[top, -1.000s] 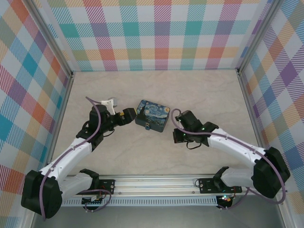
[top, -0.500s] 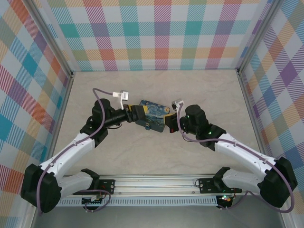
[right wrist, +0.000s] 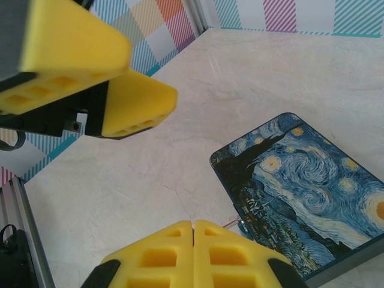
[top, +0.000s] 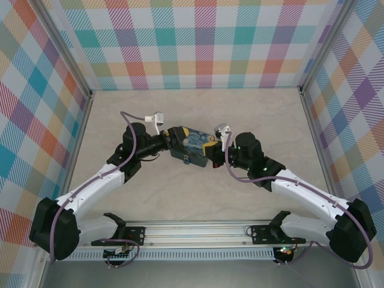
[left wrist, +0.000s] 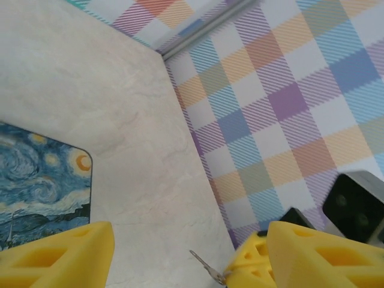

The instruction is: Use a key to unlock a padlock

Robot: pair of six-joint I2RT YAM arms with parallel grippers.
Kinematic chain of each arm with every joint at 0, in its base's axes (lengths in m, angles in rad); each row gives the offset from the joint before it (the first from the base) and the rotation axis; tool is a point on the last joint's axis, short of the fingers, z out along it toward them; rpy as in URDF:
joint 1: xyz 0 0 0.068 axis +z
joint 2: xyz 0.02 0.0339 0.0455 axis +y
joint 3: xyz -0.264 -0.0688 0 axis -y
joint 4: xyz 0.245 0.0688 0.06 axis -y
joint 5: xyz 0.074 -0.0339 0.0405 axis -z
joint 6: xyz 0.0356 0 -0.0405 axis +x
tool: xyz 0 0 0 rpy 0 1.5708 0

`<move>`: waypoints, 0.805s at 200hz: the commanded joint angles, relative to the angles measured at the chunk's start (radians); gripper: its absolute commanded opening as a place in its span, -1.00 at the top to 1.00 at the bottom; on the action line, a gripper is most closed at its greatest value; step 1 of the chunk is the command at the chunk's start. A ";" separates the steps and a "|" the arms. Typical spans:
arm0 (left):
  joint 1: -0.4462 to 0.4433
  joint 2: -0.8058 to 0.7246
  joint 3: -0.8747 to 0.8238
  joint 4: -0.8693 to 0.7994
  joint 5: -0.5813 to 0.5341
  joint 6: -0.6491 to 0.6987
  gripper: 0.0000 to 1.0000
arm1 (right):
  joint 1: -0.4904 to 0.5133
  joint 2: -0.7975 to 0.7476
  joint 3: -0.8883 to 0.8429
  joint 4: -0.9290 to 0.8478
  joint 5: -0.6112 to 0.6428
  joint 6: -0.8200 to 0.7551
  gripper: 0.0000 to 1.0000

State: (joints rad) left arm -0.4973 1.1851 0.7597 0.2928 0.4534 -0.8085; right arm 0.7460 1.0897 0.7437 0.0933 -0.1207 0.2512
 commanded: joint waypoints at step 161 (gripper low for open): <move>-0.073 0.165 -0.020 0.125 0.076 -0.992 0.04 | 0.005 0.183 0.086 0.180 -0.088 -0.192 1.00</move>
State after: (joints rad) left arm -0.5533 1.3418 0.7551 0.3515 0.5079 -1.7054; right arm 0.7460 1.2495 0.7776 0.1925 -0.1635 0.0845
